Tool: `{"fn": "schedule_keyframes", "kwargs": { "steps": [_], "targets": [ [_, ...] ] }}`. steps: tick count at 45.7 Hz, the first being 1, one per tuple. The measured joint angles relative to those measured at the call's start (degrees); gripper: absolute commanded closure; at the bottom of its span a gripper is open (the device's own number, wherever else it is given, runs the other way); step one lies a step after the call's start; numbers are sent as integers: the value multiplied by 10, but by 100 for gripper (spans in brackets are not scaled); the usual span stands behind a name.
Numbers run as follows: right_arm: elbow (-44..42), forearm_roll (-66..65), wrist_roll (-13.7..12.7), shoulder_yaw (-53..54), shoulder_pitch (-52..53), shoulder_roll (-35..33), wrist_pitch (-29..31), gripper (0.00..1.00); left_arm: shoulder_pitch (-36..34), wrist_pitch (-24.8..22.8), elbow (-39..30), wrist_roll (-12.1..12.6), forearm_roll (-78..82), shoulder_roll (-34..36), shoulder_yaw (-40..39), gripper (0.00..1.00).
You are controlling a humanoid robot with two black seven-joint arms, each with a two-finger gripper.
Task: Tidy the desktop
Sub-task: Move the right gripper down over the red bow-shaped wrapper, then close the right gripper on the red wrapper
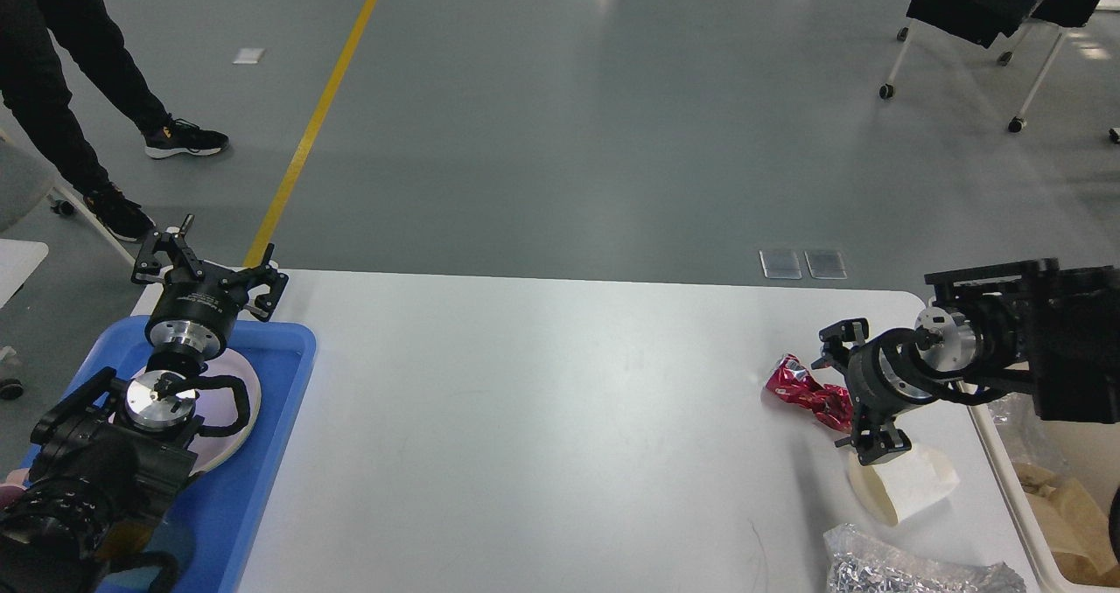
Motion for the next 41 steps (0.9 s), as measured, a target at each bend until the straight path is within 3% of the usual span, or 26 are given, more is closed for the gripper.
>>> {"fn": "schedule_keyframes", "kwargs": {
  "steps": [7,17,41],
  "targets": [
    [-46,82,-1,33,-35,-3,-71,0,0,0,0,0,0,0,0,4],
    [-105,102,-1,135,-106,1,-117,0,0,0,0,0,0,0,0,4],
    [-266,100,0,221,-192,75,-135,1,0,0,0,0,0,0,0,4]
  ]
}}
